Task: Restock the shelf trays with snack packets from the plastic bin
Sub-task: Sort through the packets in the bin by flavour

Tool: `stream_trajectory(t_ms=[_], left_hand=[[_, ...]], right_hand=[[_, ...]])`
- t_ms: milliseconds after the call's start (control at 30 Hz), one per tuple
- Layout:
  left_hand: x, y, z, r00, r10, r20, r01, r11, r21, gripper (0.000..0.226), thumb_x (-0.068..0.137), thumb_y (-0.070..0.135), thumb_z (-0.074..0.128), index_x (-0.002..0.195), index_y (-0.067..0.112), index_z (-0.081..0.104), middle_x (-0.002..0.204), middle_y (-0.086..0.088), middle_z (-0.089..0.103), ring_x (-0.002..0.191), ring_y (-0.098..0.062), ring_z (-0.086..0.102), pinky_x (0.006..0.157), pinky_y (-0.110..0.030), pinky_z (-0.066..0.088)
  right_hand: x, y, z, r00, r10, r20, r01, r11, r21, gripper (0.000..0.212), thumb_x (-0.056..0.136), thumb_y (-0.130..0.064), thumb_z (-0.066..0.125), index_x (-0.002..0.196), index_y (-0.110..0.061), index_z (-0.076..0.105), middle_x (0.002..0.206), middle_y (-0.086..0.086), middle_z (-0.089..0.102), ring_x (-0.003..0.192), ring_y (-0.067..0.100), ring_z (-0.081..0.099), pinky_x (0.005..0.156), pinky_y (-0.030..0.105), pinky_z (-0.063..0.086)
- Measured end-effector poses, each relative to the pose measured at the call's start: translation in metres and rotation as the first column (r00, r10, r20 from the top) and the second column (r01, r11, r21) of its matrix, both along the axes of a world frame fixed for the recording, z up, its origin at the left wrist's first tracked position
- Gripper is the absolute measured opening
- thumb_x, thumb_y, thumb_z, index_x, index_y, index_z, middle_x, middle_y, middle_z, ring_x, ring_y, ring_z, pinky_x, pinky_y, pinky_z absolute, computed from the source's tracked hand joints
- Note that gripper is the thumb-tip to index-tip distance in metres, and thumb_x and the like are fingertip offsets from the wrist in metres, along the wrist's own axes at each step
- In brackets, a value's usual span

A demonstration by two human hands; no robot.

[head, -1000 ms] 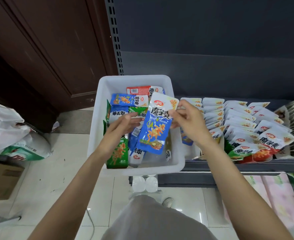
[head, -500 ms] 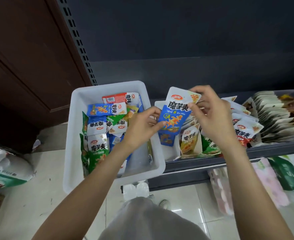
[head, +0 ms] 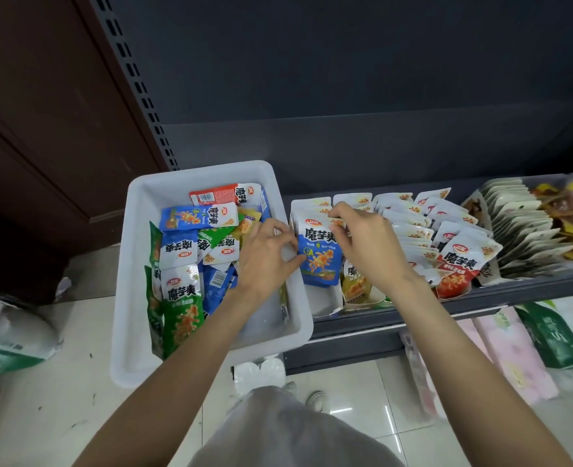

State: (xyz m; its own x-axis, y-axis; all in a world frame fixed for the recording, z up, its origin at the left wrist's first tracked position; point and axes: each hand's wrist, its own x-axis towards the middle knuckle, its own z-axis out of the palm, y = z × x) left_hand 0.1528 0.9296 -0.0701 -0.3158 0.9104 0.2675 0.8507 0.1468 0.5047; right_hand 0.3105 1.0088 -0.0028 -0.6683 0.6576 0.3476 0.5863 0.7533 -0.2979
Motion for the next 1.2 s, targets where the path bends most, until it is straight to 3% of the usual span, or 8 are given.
stream_trajectory(t_ms=[133,333,533,633,800,933,1067,1200], left_hand=[[0.001,0.005,0.003,0.996,0.050,0.077,-0.053,0.998,0.035,0.016,0.075,0.022,0.075,0.087,0.013,0.070,0.104,-0.004,0.059,0.097,-0.023,0.051,0.083,-0.029,0.039],[-0.007,0.008,0.008,0.995,0.053,0.088,-0.064,0.990,0.125,0.011,0.078,0.023,0.073,0.089,0.022,0.071,0.096,0.001,0.059,0.092,-0.019,0.053,0.080,-0.031,0.044],[-0.015,-0.014,0.020,0.988,0.060,0.139,-0.089,0.973,0.212,0.019,0.086,0.027,0.061,0.103,0.020,0.065,0.100,0.003,0.062,0.092,-0.013,0.055,0.081,-0.023,0.040],[-0.037,-0.051,0.020,0.993,0.103,0.056,-0.114,0.956,0.272,0.019,0.088,0.029,0.058,0.101,0.017,0.063,0.090,0.006,0.065,0.082,-0.009,0.055,0.076,-0.025,0.040],[-0.083,-0.106,-0.006,0.961,0.045,-0.273,-0.078,0.991,-0.109,0.022,0.078,0.030,0.067,0.097,0.020,0.068,0.093,0.000,0.069,0.094,-0.024,0.061,0.087,-0.038,0.044],[-0.087,-0.115,-0.010,0.947,-0.132,-0.293,-0.075,0.797,-0.600,0.059,0.081,0.046,0.064,0.133,0.026,0.046,0.136,0.001,0.046,0.129,-0.022,0.036,0.112,-0.039,0.025],[-0.087,-0.115,-0.016,0.918,-0.202,-0.342,-0.094,0.726,-0.681,0.072,0.080,0.047,0.064,0.141,0.027,0.031,0.146,0.002,0.030,0.134,-0.021,0.029,0.114,-0.036,0.020],[-0.091,-0.121,-0.019,0.944,-0.141,-0.299,-0.081,0.777,-0.625,0.064,0.081,0.039,0.065,0.137,0.028,0.037,0.141,0.004,0.035,0.131,-0.018,0.035,0.113,-0.034,0.025]], right_hand=[[-0.003,-0.003,-0.008,0.996,0.026,0.080,-0.022,0.998,-0.056,0.007,0.088,-0.008,0.060,0.095,-0.008,0.059,0.089,0.008,0.064,0.072,0.028,0.062,0.059,0.032,0.048],[-0.012,0.010,-0.025,0.980,-0.063,0.191,0.023,0.979,0.204,0.015,0.064,-0.002,0.078,0.075,-0.009,0.070,0.086,0.007,0.059,0.082,0.029,0.052,0.069,0.035,0.047],[-0.015,-0.010,-0.013,0.989,-0.056,-0.139,0.067,0.995,0.080,0.019,0.078,-0.012,0.071,0.094,-0.013,0.062,0.097,0.006,0.056,0.094,0.023,0.050,0.077,0.030,0.042],[-0.028,-0.034,-0.006,0.958,0.085,-0.273,-0.093,0.995,-0.018,0.015,0.081,-0.010,0.066,0.096,-0.010,0.062,0.094,0.005,0.059,0.087,0.018,0.054,0.075,0.024,0.042],[-0.076,-0.061,-0.042,0.875,0.474,0.096,-0.471,0.881,-0.052,0.020,0.075,-0.007,0.074,0.093,-0.013,0.068,0.090,0.003,0.066,0.086,0.023,0.060,0.074,0.035,0.051],[-0.110,-0.066,-0.070,0.592,0.605,0.533,-0.669,0.737,-0.093,0.037,0.088,-0.006,0.058,0.124,-0.012,0.057,0.125,0.009,0.056,0.117,0.027,0.046,0.094,0.037,0.039],[-0.128,-0.071,-0.081,0.384,0.677,0.629,-0.783,0.599,-0.167,0.031,0.094,-0.011,0.046,0.124,-0.014,0.056,0.122,0.008,0.057,0.117,0.026,0.045,0.090,0.034,0.041],[-0.135,-0.063,-0.084,0.337,0.765,0.548,-0.816,0.528,-0.235,0.009,0.088,-0.017,0.060,0.087,-0.012,0.067,0.090,0.008,0.063,0.090,0.028,0.054,0.070,0.039,0.049]])
